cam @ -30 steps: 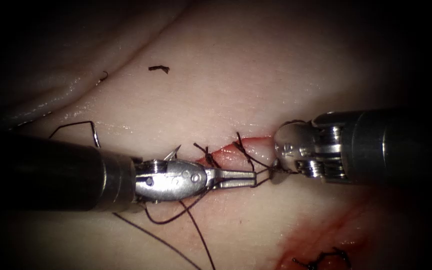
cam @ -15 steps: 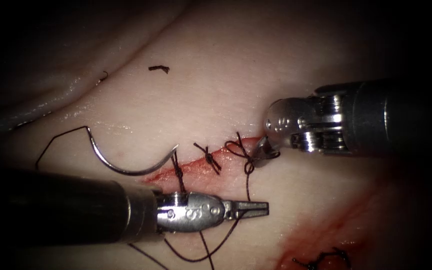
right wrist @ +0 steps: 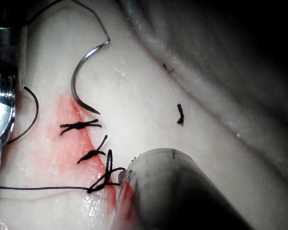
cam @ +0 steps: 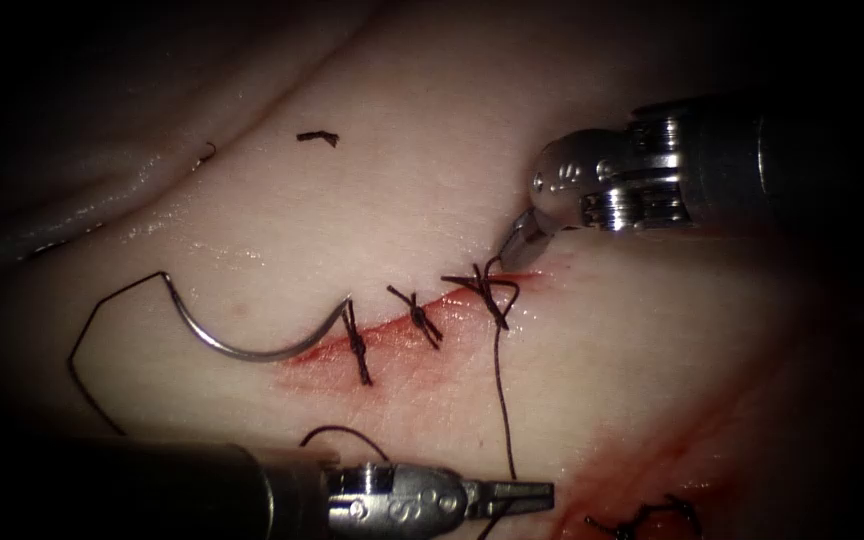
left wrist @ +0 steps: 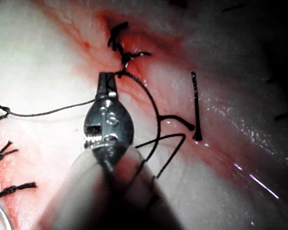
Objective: Wound Closure
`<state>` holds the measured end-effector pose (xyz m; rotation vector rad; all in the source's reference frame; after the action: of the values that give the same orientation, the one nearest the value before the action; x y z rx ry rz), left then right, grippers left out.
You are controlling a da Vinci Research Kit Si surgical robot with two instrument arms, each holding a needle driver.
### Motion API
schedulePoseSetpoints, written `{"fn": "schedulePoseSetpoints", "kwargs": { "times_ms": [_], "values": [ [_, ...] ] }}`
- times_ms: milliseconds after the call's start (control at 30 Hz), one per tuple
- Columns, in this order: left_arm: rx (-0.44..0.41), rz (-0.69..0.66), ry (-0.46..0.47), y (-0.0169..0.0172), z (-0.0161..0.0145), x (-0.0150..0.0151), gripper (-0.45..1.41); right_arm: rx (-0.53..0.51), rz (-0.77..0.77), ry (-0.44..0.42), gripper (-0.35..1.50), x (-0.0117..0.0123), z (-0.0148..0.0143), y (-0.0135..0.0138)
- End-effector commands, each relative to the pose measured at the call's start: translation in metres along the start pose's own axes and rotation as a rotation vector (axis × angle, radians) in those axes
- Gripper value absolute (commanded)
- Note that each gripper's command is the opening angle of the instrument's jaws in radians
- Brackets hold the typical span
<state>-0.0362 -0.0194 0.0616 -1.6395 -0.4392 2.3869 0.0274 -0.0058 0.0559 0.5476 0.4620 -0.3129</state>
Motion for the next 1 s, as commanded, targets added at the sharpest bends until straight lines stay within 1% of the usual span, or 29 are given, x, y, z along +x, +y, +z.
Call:
{"fn": "schedulePoseSetpoints", "kwargs": {
  "times_ms": [33,300,500,700,867,1000],
  "values": [
    [-0.006,-0.002,0.003,0.0008,0.0007,-0.0001,-0.45,-0.011,0.001,0.003,-0.35,0.0004,0.0009,0.0011],
    [-0.031,-0.004,0.014,0.0038,0.0012,0.0025,-0.45,-0.064,0.010,0.006,-0.35,0.0005,0.0023,0.0035],
    [-0.061,0.001,0.024,0.0066,0.0017,0.0044,-0.45,-0.145,0.013,0.003,-0.35,0.0007,0.0028,0.0053],
    [-0.075,0.004,0.021,0.0082,0.0024,0.0056,-0.45,-0.209,0.029,0.011,-0.35,0.0010,0.0031,0.0071],
    [-0.086,0.014,0.022,0.0097,0.0031,0.0059,-0.45,-0.208,0.036,0.019,-0.35,0.0015,0.0041,0.0073],
    [-0.106,0.029,0.029,0.0116,0.0037,0.0061,-0.45,-0.206,0.034,0.018,-0.35,0.0015,0.0043,0.0071]
  ]
}}
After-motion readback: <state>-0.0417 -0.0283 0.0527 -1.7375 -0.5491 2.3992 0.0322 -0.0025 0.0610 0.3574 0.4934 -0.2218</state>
